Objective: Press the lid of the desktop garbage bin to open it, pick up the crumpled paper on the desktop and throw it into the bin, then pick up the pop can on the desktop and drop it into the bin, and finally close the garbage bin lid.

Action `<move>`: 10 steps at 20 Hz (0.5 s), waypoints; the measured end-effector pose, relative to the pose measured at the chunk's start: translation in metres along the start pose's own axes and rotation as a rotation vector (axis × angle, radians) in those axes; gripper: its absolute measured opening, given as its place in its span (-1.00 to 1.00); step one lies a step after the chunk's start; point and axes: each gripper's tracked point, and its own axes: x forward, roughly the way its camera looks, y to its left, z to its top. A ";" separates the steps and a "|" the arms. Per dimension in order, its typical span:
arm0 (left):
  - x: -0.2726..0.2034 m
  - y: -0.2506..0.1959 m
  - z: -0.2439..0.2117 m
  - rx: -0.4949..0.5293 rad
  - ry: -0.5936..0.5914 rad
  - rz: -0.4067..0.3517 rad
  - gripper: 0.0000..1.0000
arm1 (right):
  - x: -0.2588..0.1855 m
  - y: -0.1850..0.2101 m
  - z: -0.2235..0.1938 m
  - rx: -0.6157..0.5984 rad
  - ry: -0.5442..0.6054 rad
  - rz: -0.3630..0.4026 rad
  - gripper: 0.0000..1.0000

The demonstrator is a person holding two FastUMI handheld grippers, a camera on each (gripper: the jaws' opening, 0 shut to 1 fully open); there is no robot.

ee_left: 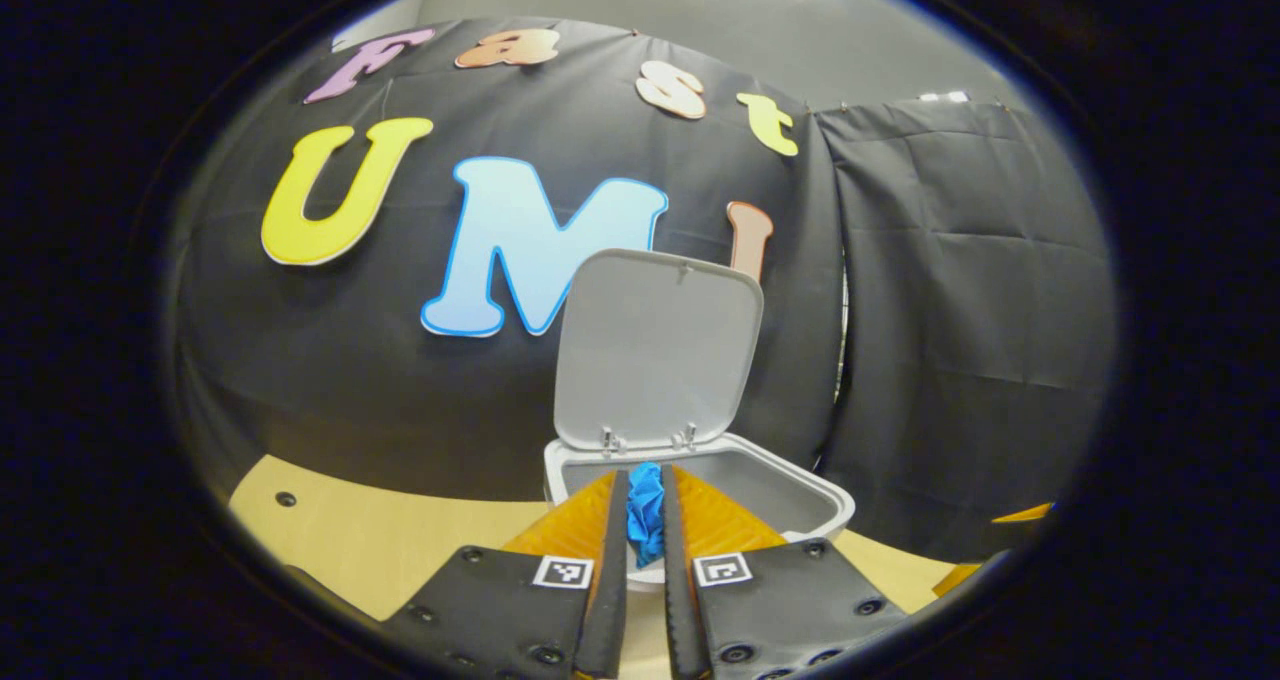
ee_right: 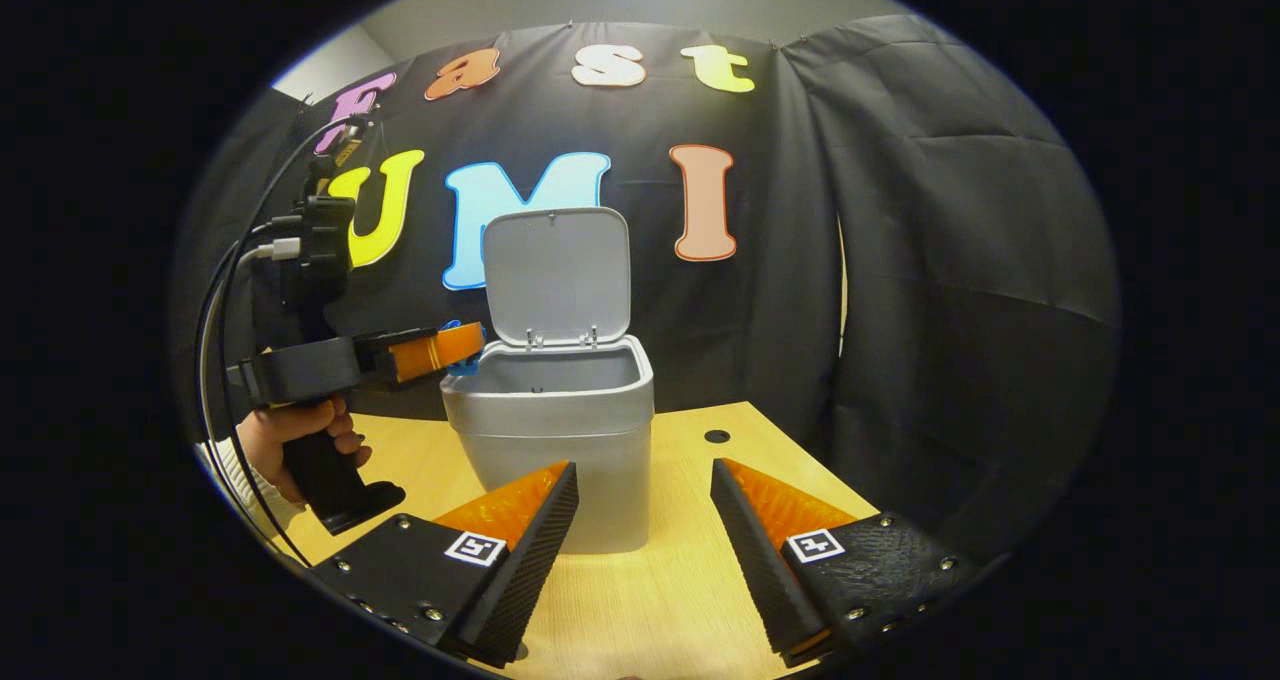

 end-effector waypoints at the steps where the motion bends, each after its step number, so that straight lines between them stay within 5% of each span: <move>1: 0.003 -0.003 -0.003 -0.005 0.008 -0.007 -0.44 | -0.001 -0.001 -0.002 -0.001 0.005 -0.001 0.73; 4: 0.010 -0.008 -0.009 0.010 0.026 -0.025 -0.35 | -0.001 -0.002 -0.004 0.002 0.011 -0.001 0.74; 10: 0.010 -0.019 -0.017 0.029 0.057 -0.065 0.49 | -0.001 0.007 -0.003 -0.006 0.006 0.019 0.74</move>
